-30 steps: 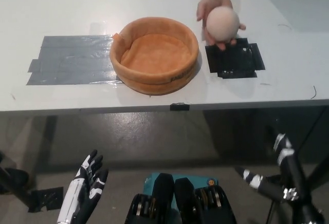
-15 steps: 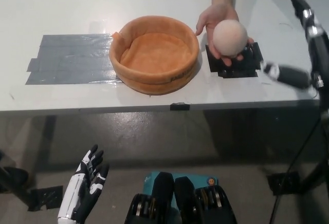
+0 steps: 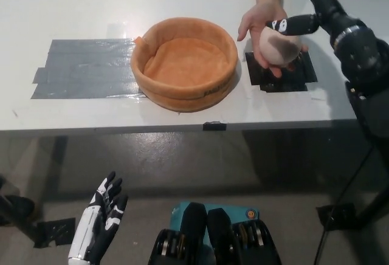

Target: A person hands a emotional support dumpling to the robot which it grabs with its right hand and places in the soft place kept infront of it in the centre of the desk

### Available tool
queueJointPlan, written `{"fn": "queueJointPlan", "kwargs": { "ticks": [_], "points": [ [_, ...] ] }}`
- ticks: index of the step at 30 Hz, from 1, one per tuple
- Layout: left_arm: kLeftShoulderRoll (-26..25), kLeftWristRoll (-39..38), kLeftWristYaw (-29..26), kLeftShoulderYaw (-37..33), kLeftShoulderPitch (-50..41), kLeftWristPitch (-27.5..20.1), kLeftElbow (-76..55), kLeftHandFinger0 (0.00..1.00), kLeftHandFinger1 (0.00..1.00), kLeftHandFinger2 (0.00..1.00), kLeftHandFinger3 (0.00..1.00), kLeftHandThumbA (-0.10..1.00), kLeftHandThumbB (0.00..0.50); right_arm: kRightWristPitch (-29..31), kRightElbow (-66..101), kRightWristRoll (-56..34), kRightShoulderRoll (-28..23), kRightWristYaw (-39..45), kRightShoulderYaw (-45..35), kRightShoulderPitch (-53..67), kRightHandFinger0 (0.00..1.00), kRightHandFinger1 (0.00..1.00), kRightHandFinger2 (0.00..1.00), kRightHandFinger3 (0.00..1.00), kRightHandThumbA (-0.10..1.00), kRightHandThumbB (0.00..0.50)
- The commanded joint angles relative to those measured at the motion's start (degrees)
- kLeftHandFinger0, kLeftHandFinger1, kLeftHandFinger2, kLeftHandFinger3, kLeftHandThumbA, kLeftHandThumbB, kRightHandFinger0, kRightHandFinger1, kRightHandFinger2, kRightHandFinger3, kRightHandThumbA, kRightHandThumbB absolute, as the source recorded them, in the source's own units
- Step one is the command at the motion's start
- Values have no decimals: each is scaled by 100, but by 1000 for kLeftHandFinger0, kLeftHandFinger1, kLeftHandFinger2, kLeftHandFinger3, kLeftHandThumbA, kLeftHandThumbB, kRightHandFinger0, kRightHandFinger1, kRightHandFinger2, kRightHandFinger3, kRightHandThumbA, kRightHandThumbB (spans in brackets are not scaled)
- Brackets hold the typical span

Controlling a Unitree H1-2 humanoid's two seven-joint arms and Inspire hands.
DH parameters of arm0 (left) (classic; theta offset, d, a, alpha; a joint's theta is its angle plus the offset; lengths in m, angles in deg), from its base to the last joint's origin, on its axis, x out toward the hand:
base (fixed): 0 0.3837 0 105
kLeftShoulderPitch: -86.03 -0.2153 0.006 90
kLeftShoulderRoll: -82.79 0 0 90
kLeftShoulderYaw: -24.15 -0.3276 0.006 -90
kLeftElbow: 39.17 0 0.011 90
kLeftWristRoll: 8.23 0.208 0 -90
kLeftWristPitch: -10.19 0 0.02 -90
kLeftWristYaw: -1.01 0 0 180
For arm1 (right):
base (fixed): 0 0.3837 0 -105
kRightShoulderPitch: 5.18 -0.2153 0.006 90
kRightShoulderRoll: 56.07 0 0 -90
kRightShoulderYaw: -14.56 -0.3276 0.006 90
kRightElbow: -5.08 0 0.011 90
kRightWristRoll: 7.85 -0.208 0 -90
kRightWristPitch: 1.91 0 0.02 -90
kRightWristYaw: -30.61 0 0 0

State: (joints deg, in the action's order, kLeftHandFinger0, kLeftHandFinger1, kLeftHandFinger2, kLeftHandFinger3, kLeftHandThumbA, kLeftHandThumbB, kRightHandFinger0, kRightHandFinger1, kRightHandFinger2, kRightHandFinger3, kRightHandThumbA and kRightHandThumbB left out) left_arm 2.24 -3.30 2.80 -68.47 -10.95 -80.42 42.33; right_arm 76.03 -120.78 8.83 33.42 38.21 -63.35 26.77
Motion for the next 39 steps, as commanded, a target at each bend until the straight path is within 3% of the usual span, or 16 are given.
{"fn": "queueJointPlan", "kwargs": {
  "ticks": [1,5,12,15,28,30,31,32,33,34,36,37,38,39],
  "points": [
    [-41,10,30,25,68,-47,-216,1000,1000,1000,1000,790,19,142,-670,307,138,-6,293,-603,1000,1000,1000,1000,966,363],
    [-38,11,28,29,76,-49,-225,1000,1000,1000,1000,794,18,121,-1187,466,170,-28,596,-772,1000,1000,1000,1000,1000,409],
    [-43,-33,33,57,99,-58,-223,1000,1000,1000,1000,805,12,330,-1879,176,305,-49,429,-880,1000,1000,1000,1000,947,402],
    [-44,-15,32,53,104,-61,-211,1000,1000,1000,1000,811,16,302,-1959,191,326,2,445,-883,1000,1000,1000,1000,990,413],
    [-29,-90,42,83,138,14,-245,1000,1000,1000,1000,788,0,233,-2163,516,276,49,776,-992,1000,1000,1000,1000,991,344],
    [-28,-102,45,85,136,-4,-234,1000,1000,1000,1000,787,0,221,-2287,410,307,41,698,-1032,941,986,1000,1000,719,267],
    [-31,-100,47,84,130,-2,-236,1000,1000,1000,1000,788,0,184,-2357,384,330,11,679,-1050,712,793,877,1000,485,197],
    [-34,-84,42,82,129,-27,-227,1000,1000,1000,1000,789,0,227,-2395,415,331,-14,710,-1043,588,712,795,787,10,234],
    [-38,-60,36,76,131,-65,-215,1000,1000,1000,1000,789,0,287,-2413,473,322,-44,764,-1027,542,685,747,715,-78,235],
    [-39,-68,41,76,131,-61,-220,1000,1000,1000,1000,793,7,307,-2479,667,314,-164,928,-1007,304,484,557,576,-100,218],
    [-37,-109,54,82,133,-85,-206,1000,1000,1000,1000,797,6,352,-2492,689,306,-255,957,-953,345,550,579,523,-100,211],
    [-38,-115,52,87,142,-99,-196,1000,1000,1000,1000,799,3,343,-2539,684,318,-310,948,-946,375,601,645,555,-100,220],
    [-37,-130,54,93,148,-96,-193,1000,1000,1000,1000,798,3,360,-2580,667,325,-345,931,-941,238,450,472,513,-100,214],
    [-36,-153,60,99,151,-71,-198,1000,1000,1000,1000,797,2,437,-2657,640,326,-384,910,-937,55,333,458,505,-100,205]
  ]
}}
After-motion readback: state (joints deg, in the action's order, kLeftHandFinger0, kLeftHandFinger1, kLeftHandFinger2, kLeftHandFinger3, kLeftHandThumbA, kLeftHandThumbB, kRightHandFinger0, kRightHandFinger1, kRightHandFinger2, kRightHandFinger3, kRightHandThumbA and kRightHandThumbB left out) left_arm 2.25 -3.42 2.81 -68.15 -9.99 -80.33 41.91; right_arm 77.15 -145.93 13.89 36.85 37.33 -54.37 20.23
